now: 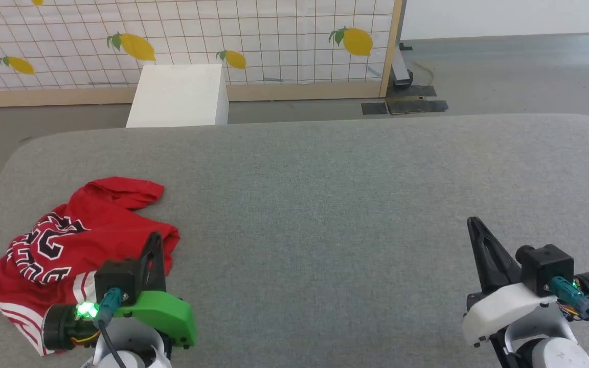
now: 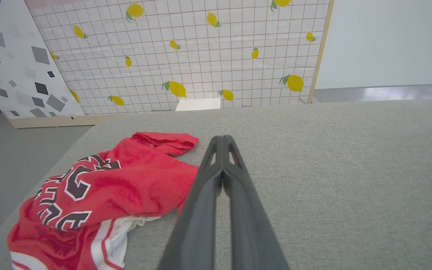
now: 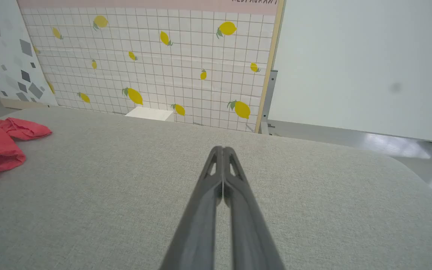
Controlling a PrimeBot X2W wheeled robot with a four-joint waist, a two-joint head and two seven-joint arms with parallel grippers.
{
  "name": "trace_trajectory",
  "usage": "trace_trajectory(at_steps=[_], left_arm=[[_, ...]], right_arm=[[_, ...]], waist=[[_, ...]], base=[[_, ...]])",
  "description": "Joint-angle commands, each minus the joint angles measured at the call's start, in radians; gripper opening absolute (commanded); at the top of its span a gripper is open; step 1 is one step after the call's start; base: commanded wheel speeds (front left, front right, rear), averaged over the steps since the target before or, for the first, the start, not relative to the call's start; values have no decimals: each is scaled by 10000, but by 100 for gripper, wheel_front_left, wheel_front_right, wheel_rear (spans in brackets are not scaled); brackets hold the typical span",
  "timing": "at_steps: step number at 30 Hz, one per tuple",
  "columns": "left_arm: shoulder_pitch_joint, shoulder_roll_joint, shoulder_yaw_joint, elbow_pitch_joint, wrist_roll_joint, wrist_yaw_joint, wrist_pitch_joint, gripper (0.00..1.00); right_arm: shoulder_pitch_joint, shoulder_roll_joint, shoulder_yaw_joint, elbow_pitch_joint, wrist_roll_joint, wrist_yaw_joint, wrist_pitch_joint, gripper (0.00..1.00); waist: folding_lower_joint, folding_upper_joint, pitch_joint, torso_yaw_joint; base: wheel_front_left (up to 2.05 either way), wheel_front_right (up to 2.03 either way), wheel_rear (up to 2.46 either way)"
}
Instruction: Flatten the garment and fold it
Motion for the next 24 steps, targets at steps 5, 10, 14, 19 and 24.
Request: trace_trajectory(at_steps=[5,10,14,19,24], left_arm=[[110,-49,28,-24,128,-9,14,0],[110,-49,28,-24,128,-9,14,0],[110,-49,28,-24,128,-9,14,0],[-2,2,-16,2,-24,0,-1,100],[0,0,-55,58,-92,14,-70,100]], right_arm=[[130,7,3,-49,-62,-15,1,0],[130,7,3,-49,-62,-15,1,0],[130,7,3,-49,-62,-15,1,0],[0,0,-2,8,5,0,-1,100],[28,0,-37,67,90,0,-77,100]], waist=[[1,0,0,0],[1,0,0,0],[1,0,0,0],[1,0,0,0],[1,0,2,0]], base=[[0,0,0],[0,0,0],[0,0,0],[0,0,0],[0,0,0]])
